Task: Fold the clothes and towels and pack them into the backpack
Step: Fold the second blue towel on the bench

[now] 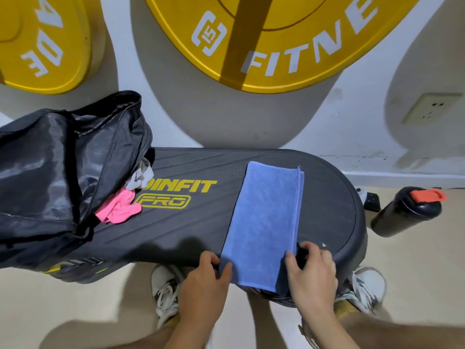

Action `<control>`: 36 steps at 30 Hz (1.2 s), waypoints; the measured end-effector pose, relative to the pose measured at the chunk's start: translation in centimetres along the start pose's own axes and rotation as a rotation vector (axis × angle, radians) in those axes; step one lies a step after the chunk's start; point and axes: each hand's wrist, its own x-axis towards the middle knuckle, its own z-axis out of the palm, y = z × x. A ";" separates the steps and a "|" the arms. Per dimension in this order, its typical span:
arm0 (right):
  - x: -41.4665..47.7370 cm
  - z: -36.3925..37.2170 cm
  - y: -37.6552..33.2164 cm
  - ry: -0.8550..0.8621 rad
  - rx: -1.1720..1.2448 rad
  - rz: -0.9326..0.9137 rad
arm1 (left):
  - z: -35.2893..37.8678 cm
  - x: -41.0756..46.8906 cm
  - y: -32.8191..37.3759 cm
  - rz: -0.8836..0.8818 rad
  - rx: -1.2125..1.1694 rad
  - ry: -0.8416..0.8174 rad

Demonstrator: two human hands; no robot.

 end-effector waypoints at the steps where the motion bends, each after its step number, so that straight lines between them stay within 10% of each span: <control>1: -0.5 0.0 0.1 -0.002 0.011 0.005 | 0.0 -0.1 -0.1 -0.004 -0.018 -0.018; 14: -5.2 2.0 -0.3 -0.066 0.830 0.354 | -0.7 -0.3 0.6 0.066 -0.370 -0.189; 26: -5.1 1.1 0.2 -0.227 0.662 0.196 | -2.7 0.5 -0.5 -0.001 -0.505 -0.650; 32: -4.2 -0.7 -0.4 -0.354 0.846 0.361 | -1.3 -0.4 -1.2 0.490 0.123 -0.109; 36: -3.7 -1.7 -0.6 -0.512 0.860 0.422 | -0.2 -2.0 0.7 0.779 0.455 -0.031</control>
